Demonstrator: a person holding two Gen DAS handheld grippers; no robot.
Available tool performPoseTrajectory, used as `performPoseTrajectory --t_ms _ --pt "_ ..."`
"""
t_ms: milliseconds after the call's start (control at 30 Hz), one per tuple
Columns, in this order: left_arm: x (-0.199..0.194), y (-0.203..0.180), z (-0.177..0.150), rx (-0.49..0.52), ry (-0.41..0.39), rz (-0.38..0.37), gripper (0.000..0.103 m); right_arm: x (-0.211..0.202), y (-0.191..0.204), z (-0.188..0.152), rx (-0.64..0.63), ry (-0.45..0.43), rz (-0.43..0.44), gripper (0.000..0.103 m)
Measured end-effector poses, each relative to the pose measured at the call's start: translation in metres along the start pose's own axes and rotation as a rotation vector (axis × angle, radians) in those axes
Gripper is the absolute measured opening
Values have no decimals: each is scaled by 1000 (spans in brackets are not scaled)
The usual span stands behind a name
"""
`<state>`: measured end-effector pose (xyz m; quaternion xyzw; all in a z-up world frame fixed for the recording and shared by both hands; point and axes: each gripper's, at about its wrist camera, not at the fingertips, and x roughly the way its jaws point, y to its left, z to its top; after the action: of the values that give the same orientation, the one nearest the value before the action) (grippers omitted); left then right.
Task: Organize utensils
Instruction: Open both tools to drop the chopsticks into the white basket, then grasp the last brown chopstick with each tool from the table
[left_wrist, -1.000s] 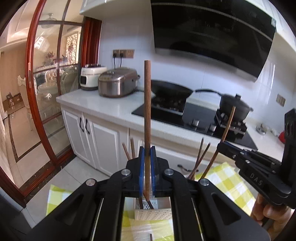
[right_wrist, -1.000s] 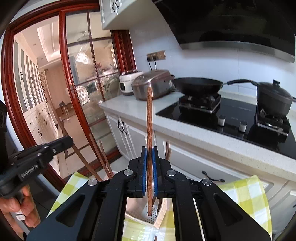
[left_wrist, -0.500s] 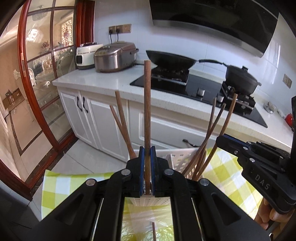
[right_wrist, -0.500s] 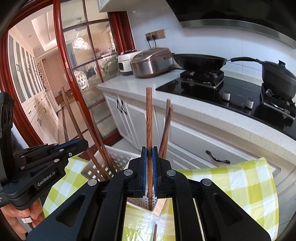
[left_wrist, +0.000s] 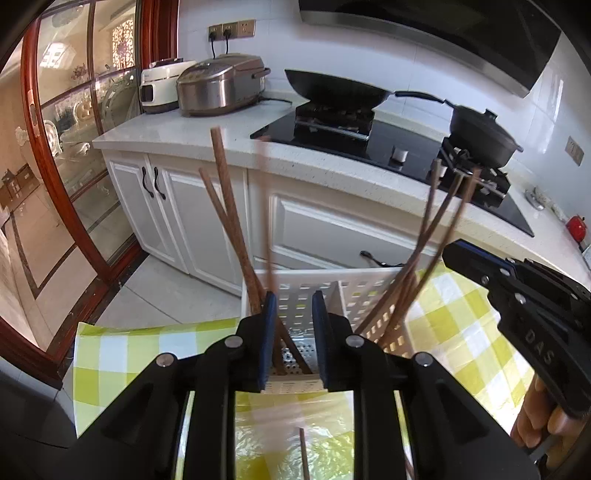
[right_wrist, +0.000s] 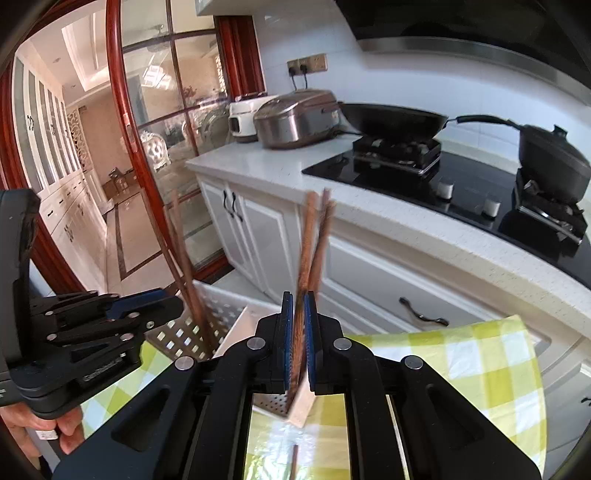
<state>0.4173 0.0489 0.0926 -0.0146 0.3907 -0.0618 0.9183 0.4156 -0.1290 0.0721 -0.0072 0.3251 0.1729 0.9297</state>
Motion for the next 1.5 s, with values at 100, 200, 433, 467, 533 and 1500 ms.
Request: performPoseTrajectory --t_ms 100,200,433,467,533,1500 --pt "-11 -2 -3 -3 -25 -12 20 -8 -8 0 7 -15 -15 9" --pt "-24 -1 -10 -17 -51 -38 19 -15 -19 -5 16 -25 -32 10" --pt "-58 4 -61 -61 -107 -88 20 -34 -47 -49 31 -4 -46 38" --pt "-61 5 -74 -67 -107 -94 20 -37 -48 -62 27 1 -43 40" --pt "-62 5 -98 -73 -100 -94 20 -42 -48 -85 32 16 -35 41" --pt "19 -34 -225 125 129 70 13 -49 -7 -208 -104 179 46 47"
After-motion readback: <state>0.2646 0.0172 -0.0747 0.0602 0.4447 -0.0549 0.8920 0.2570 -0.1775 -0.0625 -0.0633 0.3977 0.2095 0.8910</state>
